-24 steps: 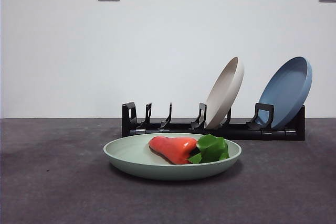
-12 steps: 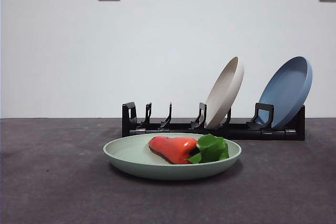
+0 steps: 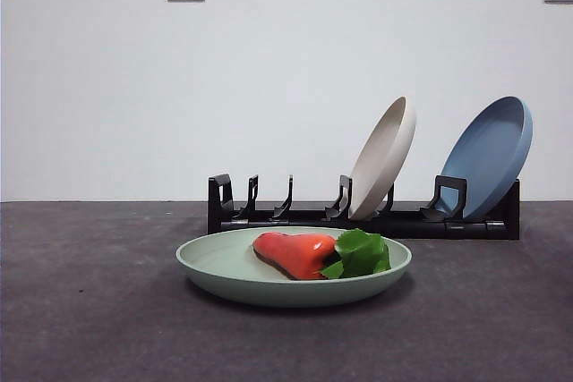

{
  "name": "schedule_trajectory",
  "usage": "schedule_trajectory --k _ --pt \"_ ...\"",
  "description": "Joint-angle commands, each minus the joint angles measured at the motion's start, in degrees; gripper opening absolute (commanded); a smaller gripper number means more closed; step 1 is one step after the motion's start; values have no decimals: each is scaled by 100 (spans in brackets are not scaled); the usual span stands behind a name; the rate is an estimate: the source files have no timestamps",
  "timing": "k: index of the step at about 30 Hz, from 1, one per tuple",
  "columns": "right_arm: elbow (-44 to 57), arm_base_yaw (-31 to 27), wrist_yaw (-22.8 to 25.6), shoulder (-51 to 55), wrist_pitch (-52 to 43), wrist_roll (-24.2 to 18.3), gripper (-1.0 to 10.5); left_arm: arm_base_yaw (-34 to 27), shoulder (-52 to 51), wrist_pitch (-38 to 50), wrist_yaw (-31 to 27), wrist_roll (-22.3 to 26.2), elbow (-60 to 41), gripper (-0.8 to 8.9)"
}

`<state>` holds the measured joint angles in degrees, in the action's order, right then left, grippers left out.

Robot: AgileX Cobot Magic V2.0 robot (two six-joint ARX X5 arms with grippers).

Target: Take the green plate from the plate rack,put the plate on the table,take the carrot from the table,put the carrot in the plate

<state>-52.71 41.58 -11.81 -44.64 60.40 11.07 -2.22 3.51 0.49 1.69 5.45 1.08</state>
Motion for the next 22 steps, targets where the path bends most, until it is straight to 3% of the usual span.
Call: schedule_trajectory --k 1,8,22 --pt "4 11 15 9 -26 0 1 -20 -98 -247 -9 -116 -92 -4" --pt "4 11 15 9 -26 0 1 -17 -232 -1110 20 -144 -90 -4" --pt "4 11 15 9 -24 0 1 -13 -269 -1084 9 -275 -90 -3"
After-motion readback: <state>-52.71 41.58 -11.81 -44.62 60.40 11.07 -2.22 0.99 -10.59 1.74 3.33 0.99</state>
